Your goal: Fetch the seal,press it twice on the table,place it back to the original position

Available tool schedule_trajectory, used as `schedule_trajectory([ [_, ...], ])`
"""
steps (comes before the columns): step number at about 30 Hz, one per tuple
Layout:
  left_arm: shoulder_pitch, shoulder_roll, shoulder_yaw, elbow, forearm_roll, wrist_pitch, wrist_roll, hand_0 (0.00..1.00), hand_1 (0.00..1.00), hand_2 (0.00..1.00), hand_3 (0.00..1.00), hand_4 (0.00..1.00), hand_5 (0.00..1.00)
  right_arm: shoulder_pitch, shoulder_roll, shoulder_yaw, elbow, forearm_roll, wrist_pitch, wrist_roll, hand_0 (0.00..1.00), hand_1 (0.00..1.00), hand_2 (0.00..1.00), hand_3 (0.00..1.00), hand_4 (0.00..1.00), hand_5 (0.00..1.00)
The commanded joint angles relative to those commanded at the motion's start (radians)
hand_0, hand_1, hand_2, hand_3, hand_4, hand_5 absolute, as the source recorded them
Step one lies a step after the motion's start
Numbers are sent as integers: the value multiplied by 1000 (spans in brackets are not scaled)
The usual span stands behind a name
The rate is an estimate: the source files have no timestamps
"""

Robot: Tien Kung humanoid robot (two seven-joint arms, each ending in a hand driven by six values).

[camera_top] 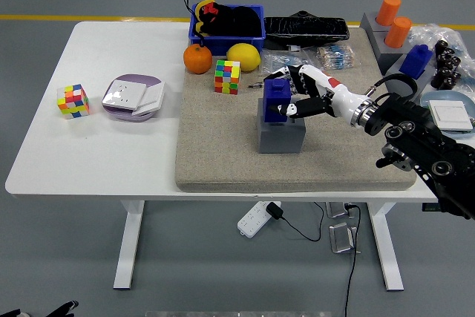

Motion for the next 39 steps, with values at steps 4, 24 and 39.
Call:
schedule_trajectory([
  [4, -3, -1, 28, 0, -28, -2, -6, 812, 790, 767, 803, 695, 418, 10, 1, -5, -8, -2, 2, 2, 442, 309, 329, 306, 598, 2],
  [24, -8, 2, 37, -1, -29, -3, -6, 812, 791, 767, 803, 697, 417, 35, -5, -56, -44, -39, -2, 20, 445, 310, 331, 304, 610, 2],
  [39, -14, 0, 35, -2, -24, -4, -6, 812, 791, 767, 803, 697, 415, 44, -4, -74, -56, -42, -8, 29, 446, 311, 330, 302, 610, 2],
])
